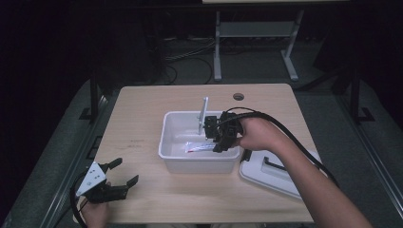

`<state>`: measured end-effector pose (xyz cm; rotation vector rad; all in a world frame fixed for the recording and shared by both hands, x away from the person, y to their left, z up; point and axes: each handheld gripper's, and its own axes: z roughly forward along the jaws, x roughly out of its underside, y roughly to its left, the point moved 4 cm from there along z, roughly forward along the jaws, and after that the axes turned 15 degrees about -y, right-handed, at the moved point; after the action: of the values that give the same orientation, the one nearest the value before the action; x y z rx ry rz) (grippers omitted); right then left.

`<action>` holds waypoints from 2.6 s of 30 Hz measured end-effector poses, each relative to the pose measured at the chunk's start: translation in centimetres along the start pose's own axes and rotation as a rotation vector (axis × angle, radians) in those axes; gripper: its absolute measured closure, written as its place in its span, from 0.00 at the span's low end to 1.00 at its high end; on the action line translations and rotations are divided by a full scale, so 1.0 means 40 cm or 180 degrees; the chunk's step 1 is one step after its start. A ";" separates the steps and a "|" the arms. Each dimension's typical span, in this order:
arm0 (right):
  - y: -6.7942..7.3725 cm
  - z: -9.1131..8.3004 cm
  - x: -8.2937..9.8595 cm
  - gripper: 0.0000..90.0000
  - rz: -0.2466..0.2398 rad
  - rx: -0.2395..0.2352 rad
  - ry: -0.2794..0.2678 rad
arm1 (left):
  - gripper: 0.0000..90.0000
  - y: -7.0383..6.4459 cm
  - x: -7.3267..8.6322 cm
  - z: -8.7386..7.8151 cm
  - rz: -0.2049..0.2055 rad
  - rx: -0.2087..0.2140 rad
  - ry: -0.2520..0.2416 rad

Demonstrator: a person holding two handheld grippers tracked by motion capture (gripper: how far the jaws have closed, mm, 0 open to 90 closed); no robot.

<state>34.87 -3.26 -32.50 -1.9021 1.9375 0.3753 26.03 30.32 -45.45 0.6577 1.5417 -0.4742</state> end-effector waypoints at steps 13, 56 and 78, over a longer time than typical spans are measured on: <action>-0.016 0.031 0.012 0.76 0.0061 -0.0046 0.0051 | 0.15 0.001 0.000 -0.001 -0.0005 0.0006 -0.0009; -0.046 0.114 0.054 0.76 0.0231 -0.0172 0.0149 | 0.15 0.002 0.000 -0.003 -0.0013 -0.0008 -0.0006; -0.057 0.155 0.082 0.76 0.0314 -0.0229 0.0215 | 0.15 0.002 -0.001 -0.003 -0.0011 -0.0009 -0.0010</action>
<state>37.75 -3.44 -39.31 -1.8910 2.0940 0.4197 25.98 30.47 -45.41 0.6520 1.5405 -0.4756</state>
